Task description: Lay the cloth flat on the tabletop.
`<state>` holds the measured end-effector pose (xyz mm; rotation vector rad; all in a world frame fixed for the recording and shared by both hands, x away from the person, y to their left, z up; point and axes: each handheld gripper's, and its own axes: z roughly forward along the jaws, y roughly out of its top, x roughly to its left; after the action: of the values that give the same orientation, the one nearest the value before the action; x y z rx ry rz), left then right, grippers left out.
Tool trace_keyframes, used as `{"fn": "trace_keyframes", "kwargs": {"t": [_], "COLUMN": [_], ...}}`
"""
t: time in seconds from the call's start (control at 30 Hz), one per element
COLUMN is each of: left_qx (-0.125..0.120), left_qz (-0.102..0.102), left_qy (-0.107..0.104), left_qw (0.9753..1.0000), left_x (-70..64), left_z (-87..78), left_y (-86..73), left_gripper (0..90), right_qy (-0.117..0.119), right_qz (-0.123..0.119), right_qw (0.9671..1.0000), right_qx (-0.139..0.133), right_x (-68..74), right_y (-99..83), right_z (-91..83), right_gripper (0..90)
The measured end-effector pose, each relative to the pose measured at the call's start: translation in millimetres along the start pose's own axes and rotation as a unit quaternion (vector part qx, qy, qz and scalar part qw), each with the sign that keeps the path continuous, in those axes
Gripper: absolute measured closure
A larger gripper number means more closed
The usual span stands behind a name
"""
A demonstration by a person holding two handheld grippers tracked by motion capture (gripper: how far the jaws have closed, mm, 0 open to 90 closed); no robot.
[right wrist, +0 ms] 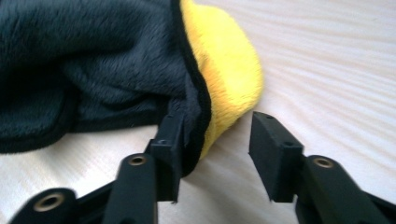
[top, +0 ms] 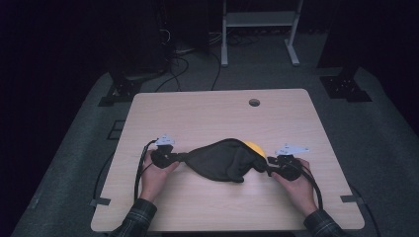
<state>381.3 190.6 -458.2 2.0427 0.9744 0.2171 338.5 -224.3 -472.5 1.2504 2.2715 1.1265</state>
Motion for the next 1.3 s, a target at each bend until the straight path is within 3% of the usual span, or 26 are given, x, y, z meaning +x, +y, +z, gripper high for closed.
{"fn": "trace_keyframes", "kwargs": {"t": [0.1, 0.17, 0.4, 0.67, 0.8, 1.03, 1.1, 1.3], "left_qx": [-0.004, -0.005, -0.021, -0.051, -0.073, -0.101, -0.114, -0.141], "left_qz": [0.001, 0.001, 0.0, 0.003, 0.008, 0.029, 0.037, 0.037], "left_qy": [0.001, 0.002, 0.008, 0.038, 0.035, 0.045, 0.051, 0.057], "left_qw": [1.0, 1.0, 0.9998, 0.998, 0.9967, 0.9935, 0.9915, 0.9877], "left_x": [0.5, 1.0, 4.4, 16.0, 17.3, 10.3, 8.7, 12.9], "left_z": [-0.9, -2.0, -9.6, -28.9, -37.5, -50.5, -58.4, -72.6], "left_y": [0.3, 0.8, 5.3, 12.6, 19.4, 41.1, 51.1, 70.5], "left_gripper": [85.1, 85.2, 85.5, 85.8, 86.1, 86.2, 86.2, 86.2], "right_qy": [0.008, 0.007, -0.006, -0.023, -0.024, -0.024, -0.009, 0.003], "right_qz": [-0.004, 0.005, 0.011, 0.019, 0.022, 0.006, 0.009, -0.008], "right_qw": [0.9999, 1.0, 0.9999, 0.9986, 0.9969, 0.9936, 0.992, 0.9898], "right_qx": [0.008, 0.004, -0.006, -0.044, -0.071, -0.111, -0.125, -0.142], "right_x": [1.2, -2.7, -14.0, -32.7, -41.0, -47.3, -51.2, -54.7], "right_y": [-0.3, -0.1, 4.8, 15.2, 23.8, 45.0, 54.8, 76.2], "right_z": [0.9, -3.1, -14.9, -36.2, -48.6, -67.2, -73.5, -80.3], "right_gripper": [78.0, 84.6, 85.6, 85.8, 86.0, 86.1, 86.1, 86.1]}}
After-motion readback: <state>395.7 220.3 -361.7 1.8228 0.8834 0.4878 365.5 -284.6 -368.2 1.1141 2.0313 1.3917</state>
